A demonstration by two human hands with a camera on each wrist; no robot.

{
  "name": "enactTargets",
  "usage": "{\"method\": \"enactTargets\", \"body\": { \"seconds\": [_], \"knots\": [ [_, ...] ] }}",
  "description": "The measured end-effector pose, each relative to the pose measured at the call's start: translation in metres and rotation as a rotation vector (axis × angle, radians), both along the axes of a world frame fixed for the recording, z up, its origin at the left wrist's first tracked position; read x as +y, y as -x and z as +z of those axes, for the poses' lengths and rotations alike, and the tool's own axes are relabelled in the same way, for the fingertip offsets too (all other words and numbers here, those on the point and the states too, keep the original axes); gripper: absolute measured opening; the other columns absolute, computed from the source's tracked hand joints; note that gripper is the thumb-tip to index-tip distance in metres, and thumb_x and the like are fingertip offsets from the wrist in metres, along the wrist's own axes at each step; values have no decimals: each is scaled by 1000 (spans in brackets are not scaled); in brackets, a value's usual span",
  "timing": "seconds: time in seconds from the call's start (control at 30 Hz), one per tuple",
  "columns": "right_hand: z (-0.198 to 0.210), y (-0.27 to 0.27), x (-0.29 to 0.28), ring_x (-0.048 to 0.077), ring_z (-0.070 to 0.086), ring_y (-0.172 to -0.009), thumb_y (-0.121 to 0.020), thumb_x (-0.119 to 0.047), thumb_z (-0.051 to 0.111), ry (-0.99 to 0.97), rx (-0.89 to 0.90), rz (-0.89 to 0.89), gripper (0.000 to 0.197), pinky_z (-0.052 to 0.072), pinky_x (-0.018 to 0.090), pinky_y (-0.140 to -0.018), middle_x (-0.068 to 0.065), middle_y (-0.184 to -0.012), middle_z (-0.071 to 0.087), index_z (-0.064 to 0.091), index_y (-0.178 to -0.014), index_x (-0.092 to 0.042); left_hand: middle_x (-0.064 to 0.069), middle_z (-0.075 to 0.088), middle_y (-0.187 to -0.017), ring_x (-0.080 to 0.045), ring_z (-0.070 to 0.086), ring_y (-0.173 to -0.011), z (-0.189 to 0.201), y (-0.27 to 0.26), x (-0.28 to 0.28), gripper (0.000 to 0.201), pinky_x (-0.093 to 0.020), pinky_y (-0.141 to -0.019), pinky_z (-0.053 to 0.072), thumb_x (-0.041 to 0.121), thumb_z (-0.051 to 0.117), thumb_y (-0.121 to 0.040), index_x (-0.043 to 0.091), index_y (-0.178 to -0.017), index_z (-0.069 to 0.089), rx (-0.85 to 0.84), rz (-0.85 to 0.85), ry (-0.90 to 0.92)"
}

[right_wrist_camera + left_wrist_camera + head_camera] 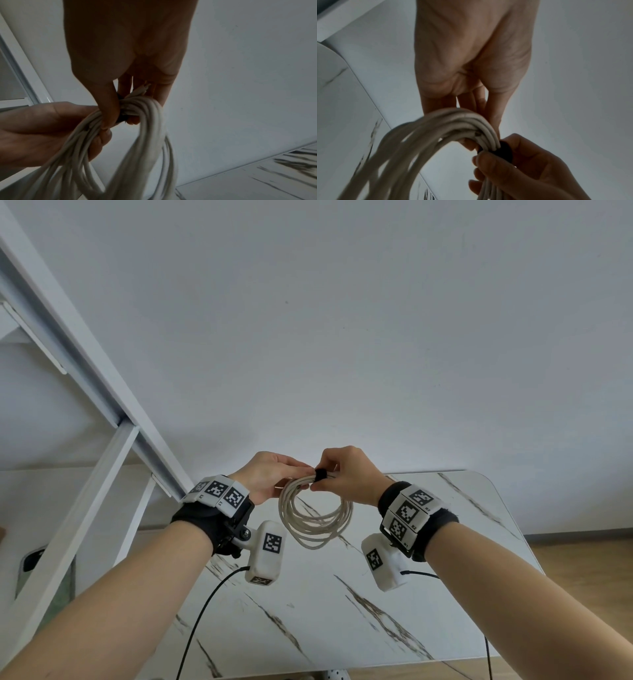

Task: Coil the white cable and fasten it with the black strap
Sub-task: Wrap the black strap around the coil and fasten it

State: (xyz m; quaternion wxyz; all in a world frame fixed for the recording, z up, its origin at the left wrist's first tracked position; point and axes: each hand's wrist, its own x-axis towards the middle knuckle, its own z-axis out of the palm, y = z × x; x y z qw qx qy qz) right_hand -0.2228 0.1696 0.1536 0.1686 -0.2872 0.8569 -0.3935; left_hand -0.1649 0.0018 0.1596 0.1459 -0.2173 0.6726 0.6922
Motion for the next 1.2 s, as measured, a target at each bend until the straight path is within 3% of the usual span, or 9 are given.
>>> {"method": "enactTargets", "body": {
  "seconds": [0.1, 0.23, 0.3, 0.43, 0.6, 0.83, 0.9, 1.07, 1.2],
  "knots": [
    [-3, 2, -1, 27, 61, -68, -65, -22, 81, 30, -42, -49, 23, 54, 43, -69, 11, -73, 68, 62, -69, -10, -15, 67, -77, -12, 64, -54, -3, 2, 3, 21, -19, -55, 52, 9, 72, -80, -5, -95, 70, 31, 42, -5],
    [-6, 4, 1, 20, 63, -63, -68, -21, 80, 135, -156, -160, 22, 60, 42, -66, 11, -77, 69, 68, -80, -7, -6, 70, -102, -16, 64, -84, 0, 4, 0, 28, -31, -81, 51, 10, 67, -85, 9, -113, 68, 29, -134, 20],
    [-5, 5, 3, 19, 64, -66, -69, -20, 80, 182, -208, -165, 25, 60, 39, -71, 9, -82, 71, 70, -88, -8, 0, 68, -102, -15, 62, -87, 3, 3, -3, 32, -31, -80, 48, 8, 65, -86, 15, -117, 66, 15, -169, 57],
    [-4, 7, 11, 14, 62, -68, -72, -14, 78, 235, -338, -149, 33, 53, 31, -73, 9, -82, 68, 65, -102, -9, -1, 63, -98, -15, 58, -83, 1, 4, -6, 36, -29, -75, 50, 6, 61, -88, 14, -123, 62, 46, -85, -25],
    [-11, 6, 20, 23, 66, -83, -77, 1, 70, 307, -534, -183, 45, 56, 38, -81, 13, -96, 69, 56, -117, -10, -1, 62, -97, -15, 58, -82, -7, 2, -10, 32, -29, -70, 53, 3, 61, -88, 15, -118, 65, 51, 2, -96],
    [-28, 1, 26, 27, 67, -86, -80, 6, 66, 326, -609, -192, 40, 58, 39, -82, 13, -98, 69, 57, -116, -7, -7, 63, -102, -21, 61, -88, -25, -3, -9, 41, -40, -79, 50, -5, 60, -85, 8, -124, 60, 11, 20, -105],
    [-34, 2, 27, 26, 67, -85, -79, 6, 66, 316, -617, -200, 39, 57, 40, -83, 12, -96, 69, 58, -115, -8, -8, 62, -103, -22, 60, -91, -29, -4, -8, 41, -43, -83, 47, -7, 58, -86, 10, -123, 61, 4, -7, -101],
    [-41, 2, 27, 25, 67, -84, -79, 5, 67, 301, -639, -203, 37, 59, 31, -74, 15, -100, 68, 60, -113, -8, -4, 61, -98, -19, 60, -86, -36, -2, -8, 35, -46, -92, 45, -4, 55, -89, 18, -115, 66, -20, -35, -82],
    [-45, 4, 27, 25, 66, -83, -78, 2, 69, 280, -621, -222, 42, 58, 32, -74, 19, -100, 67, 58, -118, -6, -3, 62, -96, -19, 59, -83, -40, -1, -7, 37, -42, -87, 49, -4, 55, -89, 13, -122, 63, -33, -26, -112]
  ]
}}
